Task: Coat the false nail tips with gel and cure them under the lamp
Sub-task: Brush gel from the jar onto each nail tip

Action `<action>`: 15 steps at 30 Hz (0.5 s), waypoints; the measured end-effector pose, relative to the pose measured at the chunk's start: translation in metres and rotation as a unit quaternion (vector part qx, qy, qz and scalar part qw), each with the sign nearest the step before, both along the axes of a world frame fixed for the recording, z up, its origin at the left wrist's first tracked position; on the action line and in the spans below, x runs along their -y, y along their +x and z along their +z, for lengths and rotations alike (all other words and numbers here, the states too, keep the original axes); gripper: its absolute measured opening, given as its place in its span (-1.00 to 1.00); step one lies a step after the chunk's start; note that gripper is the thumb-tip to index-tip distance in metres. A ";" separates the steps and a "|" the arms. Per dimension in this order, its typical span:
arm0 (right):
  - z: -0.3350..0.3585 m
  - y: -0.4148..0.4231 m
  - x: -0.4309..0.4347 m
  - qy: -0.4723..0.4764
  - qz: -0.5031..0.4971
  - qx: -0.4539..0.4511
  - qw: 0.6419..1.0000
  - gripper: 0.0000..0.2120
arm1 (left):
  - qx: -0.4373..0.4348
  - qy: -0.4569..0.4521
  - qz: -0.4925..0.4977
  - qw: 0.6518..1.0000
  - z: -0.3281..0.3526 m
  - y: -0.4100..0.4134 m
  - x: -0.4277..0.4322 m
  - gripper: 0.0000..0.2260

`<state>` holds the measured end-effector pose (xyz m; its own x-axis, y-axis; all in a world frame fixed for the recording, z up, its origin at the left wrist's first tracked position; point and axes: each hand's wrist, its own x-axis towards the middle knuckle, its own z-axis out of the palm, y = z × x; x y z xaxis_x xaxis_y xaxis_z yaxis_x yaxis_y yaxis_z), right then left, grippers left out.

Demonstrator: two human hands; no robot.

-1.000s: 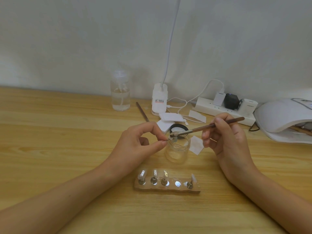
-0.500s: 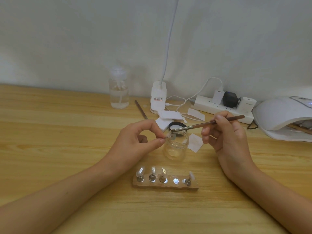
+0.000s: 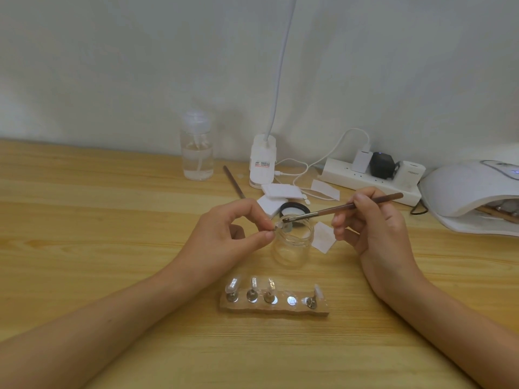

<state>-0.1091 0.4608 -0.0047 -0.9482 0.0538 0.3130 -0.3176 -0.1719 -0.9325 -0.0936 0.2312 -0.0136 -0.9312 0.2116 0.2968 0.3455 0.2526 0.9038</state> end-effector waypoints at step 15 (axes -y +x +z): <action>-0.001 -0.001 0.001 0.012 -0.003 0.004 1.000 -0.81 | 0.017 -0.001 0.013 1.000 0.002 0.001 -0.001 -0.88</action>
